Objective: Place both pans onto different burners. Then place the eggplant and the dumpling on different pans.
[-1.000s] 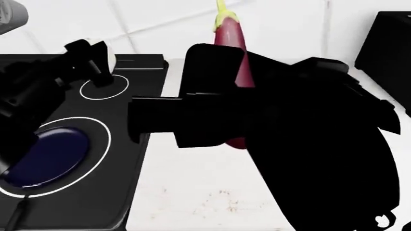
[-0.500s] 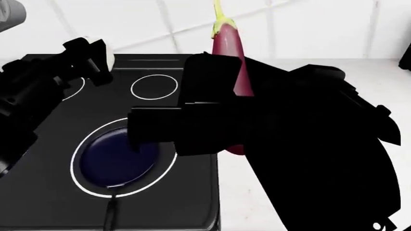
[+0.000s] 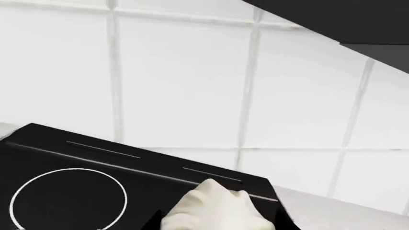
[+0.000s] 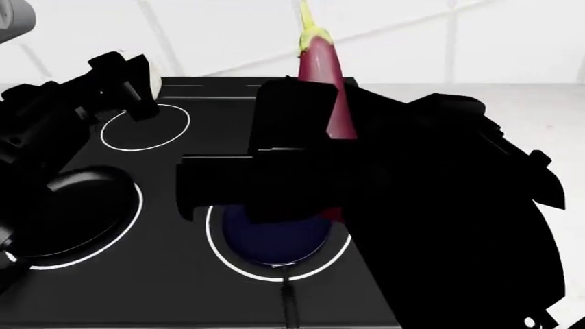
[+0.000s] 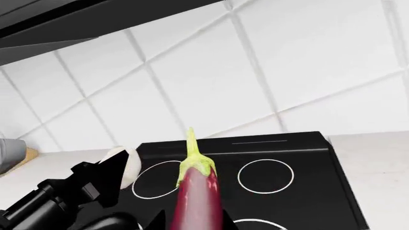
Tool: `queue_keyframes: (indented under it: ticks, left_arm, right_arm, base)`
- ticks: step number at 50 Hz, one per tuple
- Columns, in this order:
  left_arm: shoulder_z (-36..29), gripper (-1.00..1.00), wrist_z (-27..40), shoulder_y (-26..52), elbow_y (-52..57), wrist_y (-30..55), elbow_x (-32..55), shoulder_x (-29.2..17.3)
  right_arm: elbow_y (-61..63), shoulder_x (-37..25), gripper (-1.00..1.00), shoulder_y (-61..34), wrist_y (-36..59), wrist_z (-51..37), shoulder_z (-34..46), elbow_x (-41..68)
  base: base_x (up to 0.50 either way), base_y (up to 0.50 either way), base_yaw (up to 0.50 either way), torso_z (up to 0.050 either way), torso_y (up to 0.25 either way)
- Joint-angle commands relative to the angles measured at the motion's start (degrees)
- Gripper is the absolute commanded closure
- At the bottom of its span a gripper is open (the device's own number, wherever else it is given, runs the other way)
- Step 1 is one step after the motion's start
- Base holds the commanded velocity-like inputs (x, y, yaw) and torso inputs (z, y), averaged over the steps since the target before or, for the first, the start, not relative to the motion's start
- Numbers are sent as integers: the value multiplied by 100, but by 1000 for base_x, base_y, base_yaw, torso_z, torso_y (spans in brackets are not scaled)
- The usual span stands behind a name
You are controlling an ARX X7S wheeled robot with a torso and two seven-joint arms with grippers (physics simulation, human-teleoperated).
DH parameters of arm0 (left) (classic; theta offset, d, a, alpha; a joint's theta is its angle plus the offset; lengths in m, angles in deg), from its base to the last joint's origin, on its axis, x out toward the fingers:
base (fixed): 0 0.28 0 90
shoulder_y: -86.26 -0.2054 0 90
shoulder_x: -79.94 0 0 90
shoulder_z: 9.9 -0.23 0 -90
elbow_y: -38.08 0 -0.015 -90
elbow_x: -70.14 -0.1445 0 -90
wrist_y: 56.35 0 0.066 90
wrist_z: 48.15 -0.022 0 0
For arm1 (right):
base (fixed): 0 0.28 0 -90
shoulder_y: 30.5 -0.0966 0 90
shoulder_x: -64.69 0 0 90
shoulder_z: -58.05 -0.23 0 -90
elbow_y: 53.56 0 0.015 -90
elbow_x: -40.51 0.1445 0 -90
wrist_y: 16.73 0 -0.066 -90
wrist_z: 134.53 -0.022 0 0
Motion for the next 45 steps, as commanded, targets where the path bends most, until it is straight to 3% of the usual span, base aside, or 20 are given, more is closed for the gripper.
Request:
queue_keyframes:
  ticks: [1,16,25,35,45]
  left_arm:
    - [-14,100,20,6,-38,-66,32,11]
    - [-65,100,27,44,-73,-57,-3,46]
    - [-157,100,-36,111,-220,-11,-129,81]
    - [-824,100,-509,326,-1512,318,-1034,263]
    - [-1113,100,-519,174,-2098,449,-1205,389]
  right_arm:
    - [-13,24,100,-9,-11,-2,50,-58]
    - [-37,-10,100,-9,-16,-2,53,-55]
    - [-80,-16,100,-9,-57,-2,66,-98]
    - [-184,317,100,-8,-562,-1,724,-644]
    - [-209,306,100,-8,-604,-1,784,-720]
  base:
    - [0,500,0,0,0]
    - [0,497,0,0,1]
    - [0,0,0,0,0]
    - [0,0,0,1,0]
    - [0,0,0,0,0]
